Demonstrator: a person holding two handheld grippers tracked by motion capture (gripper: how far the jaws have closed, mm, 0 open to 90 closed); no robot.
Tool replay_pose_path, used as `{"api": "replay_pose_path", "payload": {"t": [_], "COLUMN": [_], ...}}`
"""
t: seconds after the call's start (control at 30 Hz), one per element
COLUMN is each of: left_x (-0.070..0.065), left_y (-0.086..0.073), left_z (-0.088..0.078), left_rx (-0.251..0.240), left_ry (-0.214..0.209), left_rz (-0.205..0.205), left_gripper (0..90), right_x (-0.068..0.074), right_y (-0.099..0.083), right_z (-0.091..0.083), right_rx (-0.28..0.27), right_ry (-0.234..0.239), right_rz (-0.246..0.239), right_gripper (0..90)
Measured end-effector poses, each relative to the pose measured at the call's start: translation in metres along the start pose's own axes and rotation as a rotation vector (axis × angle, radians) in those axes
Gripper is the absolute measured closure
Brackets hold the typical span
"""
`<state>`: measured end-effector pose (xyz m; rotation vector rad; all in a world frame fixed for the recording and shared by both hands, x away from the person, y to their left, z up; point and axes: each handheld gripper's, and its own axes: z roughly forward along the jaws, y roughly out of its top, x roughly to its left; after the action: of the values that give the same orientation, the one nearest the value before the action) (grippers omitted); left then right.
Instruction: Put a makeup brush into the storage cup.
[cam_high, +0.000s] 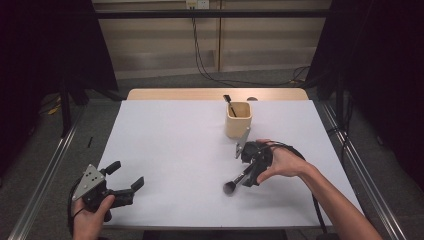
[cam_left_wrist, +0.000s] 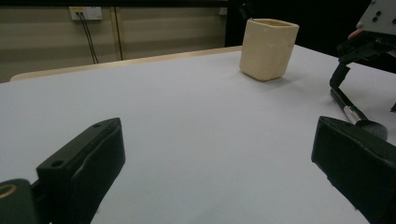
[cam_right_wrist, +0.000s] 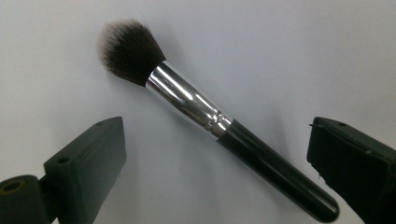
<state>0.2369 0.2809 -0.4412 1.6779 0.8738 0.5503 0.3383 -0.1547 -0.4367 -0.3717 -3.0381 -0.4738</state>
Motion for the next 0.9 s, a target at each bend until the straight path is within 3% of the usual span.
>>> {"api": "replay_pose_path", "payload": {"t": [0.13, 0.2, 0.4, 0.6, 0.7, 0.9], "left_x": [-0.001, -0.001, 0.000, 0.000, 0.000, 0.000], "left_y": [0.000, 0.000, 0.000, 0.000, 0.000, 0.000], "left_z": [0.001, 0.001, 0.000, 0.000, 0.000, 0.000], "left_rx": [0.003, 0.003, 0.004, 0.005, 0.004, 0.003], "left_ry": [-0.004, -0.004, -0.002, -0.003, -0.003, -0.003], "left_rz": [0.002, 0.005, 0.002, 0.003, 0.002, 0.005], "left_gripper": [2.8, 2.8, 2.8, 2.8, 2.8, 2.8], "right_x": [0.001, 0.002, 0.000, 0.003, 0.003, 0.003], "right_y": [0.004, 0.006, 0.010, 0.013, 0.014, 0.013], "right_z": [0.007, 0.009, 0.013, 0.018, 0.020, 0.020], "right_rx": [0.044, 0.072, 0.074, 0.112, 0.113, 0.111], "right_ry": [0.010, 0.016, 0.019, 0.031, 0.019, -0.004], "right_rz": [-0.031, -0.022, -0.067, -0.080, -0.113, -0.116], "right_gripper": [14.4, 17.5, 25.9, 33.7, 35.4, 42.9]}}
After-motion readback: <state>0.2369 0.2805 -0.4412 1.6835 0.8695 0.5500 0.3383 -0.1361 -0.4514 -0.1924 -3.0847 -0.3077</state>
